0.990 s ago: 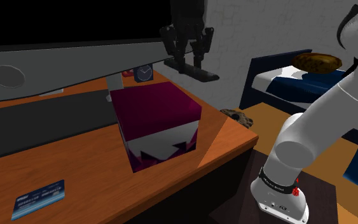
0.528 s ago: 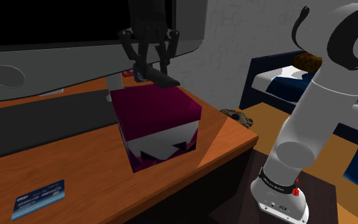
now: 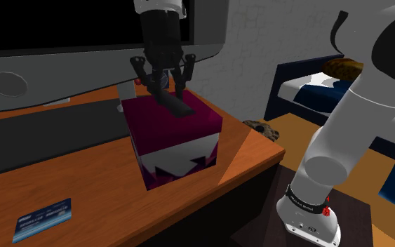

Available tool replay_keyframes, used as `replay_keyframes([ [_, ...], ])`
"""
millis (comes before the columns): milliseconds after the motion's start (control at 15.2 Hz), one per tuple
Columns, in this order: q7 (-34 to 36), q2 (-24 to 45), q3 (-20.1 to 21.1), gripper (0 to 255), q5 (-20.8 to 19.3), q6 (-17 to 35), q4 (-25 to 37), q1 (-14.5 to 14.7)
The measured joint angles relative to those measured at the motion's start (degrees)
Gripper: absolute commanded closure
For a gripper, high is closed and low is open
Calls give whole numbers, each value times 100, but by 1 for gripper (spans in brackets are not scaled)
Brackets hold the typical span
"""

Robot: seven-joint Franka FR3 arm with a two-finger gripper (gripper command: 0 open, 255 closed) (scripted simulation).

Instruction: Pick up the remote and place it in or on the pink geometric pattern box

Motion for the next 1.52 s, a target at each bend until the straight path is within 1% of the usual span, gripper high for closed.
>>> replay_keyframes([
  [198, -86, -81, -21, 255, 26, 183, -266, -8],
  [528, -98, -105, -23, 255, 36, 222, -324, -6],
  [594, -98, -105, -23, 0, 36, 222, -325, -6],
  [990, -98, -106, -23, 0, 37, 223, -325, -6],
  [1188, 16, 123, -4, 0, -61, -151, 260, -15],
  [1320, 148, 377, 43, 0, -171, -441, 783, -1],
  [1518, 182, 456, 54, 0, -208, -525, 935, 3],
])
